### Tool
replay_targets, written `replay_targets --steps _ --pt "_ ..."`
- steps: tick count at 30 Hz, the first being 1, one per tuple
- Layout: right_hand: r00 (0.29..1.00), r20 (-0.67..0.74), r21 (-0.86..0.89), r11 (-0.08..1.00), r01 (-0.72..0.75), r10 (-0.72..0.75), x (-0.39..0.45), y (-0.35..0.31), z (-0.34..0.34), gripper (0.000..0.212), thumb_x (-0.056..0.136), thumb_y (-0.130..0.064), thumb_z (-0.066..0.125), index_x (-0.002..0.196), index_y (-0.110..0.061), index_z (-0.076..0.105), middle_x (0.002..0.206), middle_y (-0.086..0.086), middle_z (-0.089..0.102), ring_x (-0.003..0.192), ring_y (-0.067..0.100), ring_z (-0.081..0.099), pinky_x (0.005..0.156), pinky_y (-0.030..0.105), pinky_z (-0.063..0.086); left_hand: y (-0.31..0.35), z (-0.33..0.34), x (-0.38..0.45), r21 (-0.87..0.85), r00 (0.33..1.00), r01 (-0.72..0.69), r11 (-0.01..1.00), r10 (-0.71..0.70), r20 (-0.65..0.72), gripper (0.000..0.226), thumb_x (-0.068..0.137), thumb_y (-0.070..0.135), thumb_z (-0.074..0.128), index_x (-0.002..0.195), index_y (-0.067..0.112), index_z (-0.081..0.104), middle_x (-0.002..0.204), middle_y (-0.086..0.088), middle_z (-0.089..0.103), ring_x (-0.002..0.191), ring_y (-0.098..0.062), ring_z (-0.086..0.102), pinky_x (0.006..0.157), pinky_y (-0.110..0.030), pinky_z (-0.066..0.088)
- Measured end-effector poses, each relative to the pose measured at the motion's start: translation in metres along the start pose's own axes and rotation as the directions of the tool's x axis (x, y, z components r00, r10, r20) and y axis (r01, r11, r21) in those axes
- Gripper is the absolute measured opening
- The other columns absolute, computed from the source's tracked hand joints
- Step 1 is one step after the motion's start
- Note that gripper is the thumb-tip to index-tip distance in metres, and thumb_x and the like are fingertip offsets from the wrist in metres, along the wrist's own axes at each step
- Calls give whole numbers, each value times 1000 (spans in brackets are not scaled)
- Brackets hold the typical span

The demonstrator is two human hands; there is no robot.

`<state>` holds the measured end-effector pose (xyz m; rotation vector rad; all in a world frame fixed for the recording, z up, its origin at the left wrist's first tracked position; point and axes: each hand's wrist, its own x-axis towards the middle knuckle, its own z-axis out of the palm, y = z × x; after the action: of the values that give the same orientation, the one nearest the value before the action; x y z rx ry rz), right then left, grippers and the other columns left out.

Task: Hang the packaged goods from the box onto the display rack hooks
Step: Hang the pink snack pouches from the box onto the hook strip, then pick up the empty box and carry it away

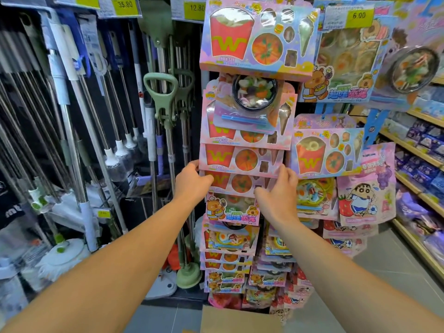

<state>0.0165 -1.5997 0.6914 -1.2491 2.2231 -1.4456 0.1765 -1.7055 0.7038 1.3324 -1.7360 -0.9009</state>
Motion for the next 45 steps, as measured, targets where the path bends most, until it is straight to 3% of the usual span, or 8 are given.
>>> replay_targets --steps 9,20,24,28,32,34,40,45 --pt "996 90 6 1000 -15 14 -2 20 -1 53 88 -15 63 137 -23 43 131 -3 38 105 7 39 86 23 34 -2 3 7 -7 999 23 1000 -23 38 47 87 18 63 132 20 53 125 2 61 103 -13 52 86 -29 40" --pt "932 253 -36 966 -257 258 -11 77 42 40 84 -21 68 115 -29 43 121 -1 49 100 20 57 76 34 46 -65 27 -9 15 949 235 972 -233 214 76 84 23 73 149 12 34 145 -6 47 127 -23 50 102 -35 42" --pt "902 323 -38 956 -290 286 -8 97 60 68 69 -33 68 132 -31 44 128 5 53 95 24 61 60 28 46 -79 41 -11 33 911 250 968 -247 331 71 86 14 70 148 15 36 132 -1 53 128 -22 49 96 -28 40" --pt "907 298 -38 953 -299 297 -11 93 57 76 87 -16 65 151 -24 27 144 -2 36 83 4 51 49 13 41 -86 48 -13 55 911 202 978 -208 357 59 87 7 66 141 19 45 108 10 51 112 -14 50 87 -22 35" --pt "911 304 -31 959 -282 278 -13 94 55 77 87 -13 65 152 -23 25 149 -2 34 107 11 41 67 13 41 -89 49 -10 48 914 198 979 -202 351 62 85 10 68 141 21 45 115 6 56 109 -12 50 90 -24 38" --pt "909 304 -13 956 -294 284 -14 91 54 76 84 -14 67 149 -24 29 146 0 38 117 16 44 84 28 45 -90 49 -10 41 917 195 980 -197 348 62 84 10 68 141 22 46 122 3 58 106 -10 49 88 -24 39" --pt "913 313 -47 964 -262 263 -22 88 47 70 81 -18 68 144 -22 37 138 2 45 122 24 48 97 44 47 -95 46 -19 56 914 200 978 -206 349 66 81 21 69 142 25 45 134 2 57 123 -20 54 104 -41 45" --pt "892 339 -115 955 -275 298 -45 95 46 67 89 -21 65 147 -18 34 144 2 41 126 25 48 102 43 45 -108 48 -45 53 901 241 969 -243 359 61 85 20 68 142 18 46 139 -2 54 126 -17 51 98 -32 42"
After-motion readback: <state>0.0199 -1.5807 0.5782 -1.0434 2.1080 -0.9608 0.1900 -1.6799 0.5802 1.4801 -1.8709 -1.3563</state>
